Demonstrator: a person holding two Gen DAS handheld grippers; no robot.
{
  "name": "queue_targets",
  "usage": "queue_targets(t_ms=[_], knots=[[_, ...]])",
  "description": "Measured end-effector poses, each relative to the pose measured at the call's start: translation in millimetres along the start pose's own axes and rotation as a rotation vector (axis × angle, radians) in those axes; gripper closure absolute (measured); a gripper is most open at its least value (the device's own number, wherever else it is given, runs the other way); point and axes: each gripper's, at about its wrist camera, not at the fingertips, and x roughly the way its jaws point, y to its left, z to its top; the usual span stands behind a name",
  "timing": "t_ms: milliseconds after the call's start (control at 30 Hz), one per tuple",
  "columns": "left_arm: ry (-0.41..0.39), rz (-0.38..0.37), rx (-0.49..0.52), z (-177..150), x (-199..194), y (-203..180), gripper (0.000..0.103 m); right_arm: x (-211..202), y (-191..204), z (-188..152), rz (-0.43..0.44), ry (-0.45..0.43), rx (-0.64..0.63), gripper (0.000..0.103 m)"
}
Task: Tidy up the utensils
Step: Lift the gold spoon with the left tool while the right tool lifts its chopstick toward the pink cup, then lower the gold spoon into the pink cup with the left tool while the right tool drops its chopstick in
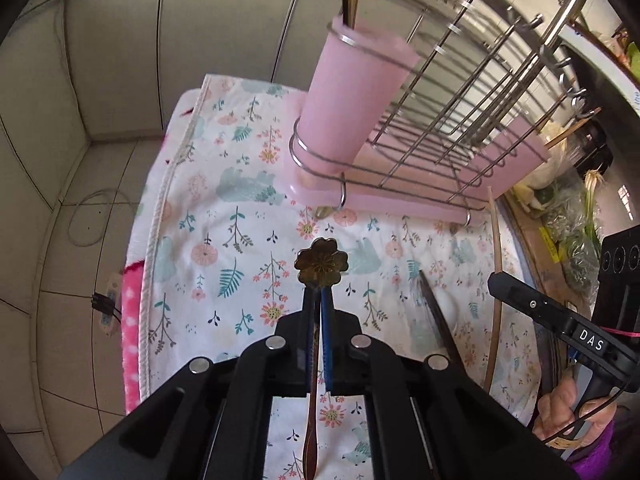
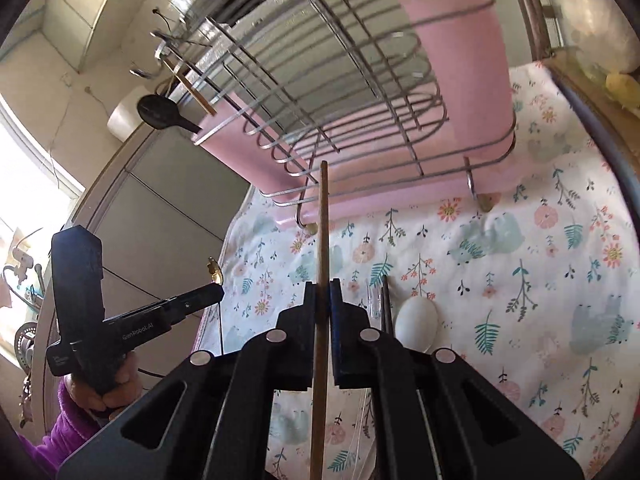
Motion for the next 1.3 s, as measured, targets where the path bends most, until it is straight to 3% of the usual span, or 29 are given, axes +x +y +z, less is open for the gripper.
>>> queue_targets(t_ms=[433,567,700,833,933,1000,1133,1300], knots=[[-0.395,-0.078,0.023,25,-94,-41,0.103,-119,18,35,-0.045,-0.374,-0.106,0.096],[-0.425,-0.062,0.051,39,-105,-51,0.103,-141,18,55,-0.061,-0.447,-0.114,0.096],[-0.295,-0.074,0.04,44,-84,-43,0.101,-140,14,57,-0.051,-0.449,-0.104,0.096],[-0.052,-0.097,0.031,44,-26,-29,0.092,-127,5,52,-0.05,-0.407,-0.082,0.096],[0.099,-0.12,0.096,38,16,-39,0.089,-117,-3,49,-0.046,-0.379,-0.06,0.096],[0.146,-0.106,0.187,33,37,-53,0.089,-114,-7,48,-0.049,-0.367,-0.056,0.096],[0.232,0.005,0.368,22,82,-83,0.088,-108,-15,44,-0.066,-0.349,-0.063,0.096],[0.274,0.113,0.476,18,120,-98,0.088,-106,-24,43,-0.075,-0.342,-0.058,0.096]])
